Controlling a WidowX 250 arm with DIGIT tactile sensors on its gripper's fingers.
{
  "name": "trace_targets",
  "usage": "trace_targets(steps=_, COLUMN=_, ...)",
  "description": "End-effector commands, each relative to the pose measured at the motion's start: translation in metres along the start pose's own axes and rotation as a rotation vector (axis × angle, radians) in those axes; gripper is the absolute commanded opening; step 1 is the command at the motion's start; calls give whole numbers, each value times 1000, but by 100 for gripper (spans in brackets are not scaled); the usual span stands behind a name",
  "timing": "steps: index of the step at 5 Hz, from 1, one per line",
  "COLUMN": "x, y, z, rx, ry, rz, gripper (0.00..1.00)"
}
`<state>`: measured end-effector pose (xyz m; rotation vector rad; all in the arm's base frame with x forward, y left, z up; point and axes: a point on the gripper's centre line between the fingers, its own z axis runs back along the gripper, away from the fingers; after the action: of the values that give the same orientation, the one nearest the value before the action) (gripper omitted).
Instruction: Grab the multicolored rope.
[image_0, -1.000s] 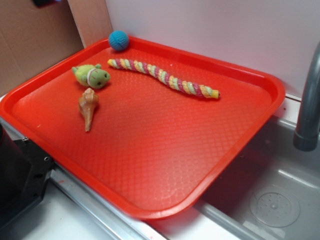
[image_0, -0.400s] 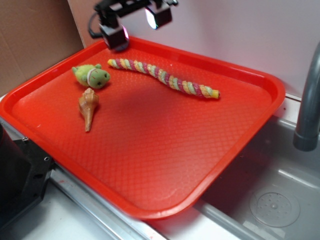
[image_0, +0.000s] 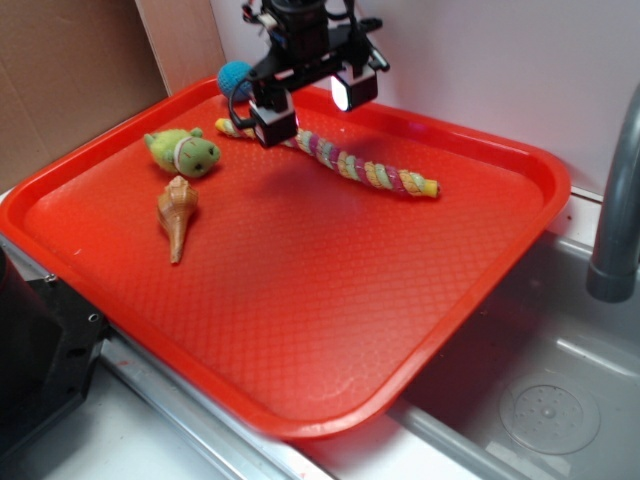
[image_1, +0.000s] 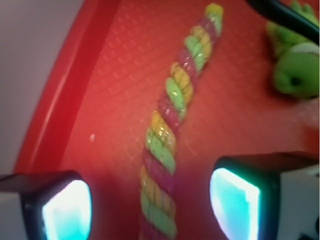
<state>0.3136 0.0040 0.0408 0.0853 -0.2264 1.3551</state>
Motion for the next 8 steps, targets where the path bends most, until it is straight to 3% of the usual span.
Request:
trace_targets(steps=1, x=0, y=-7, z=-19, rx=32, ry=-30, rz=-19, gripper=100)
trace_targets(steps=2, x=0, y=-5, z=-22, rx=32, ry=-24, rz=13, gripper=0)
trace_targets(steps=4, x=4, y=-2, z=-18, rx=12, ry=-1, rz=-15, gripper=0)
trace_targets(steps=7, x=17, y=12, z=43, rx=-80, ry=165, rz=-495, gripper=0)
trace_targets(steps=8, x=21, y=19, z=79, rx=-112, ry=243, rz=-737, gripper=0)
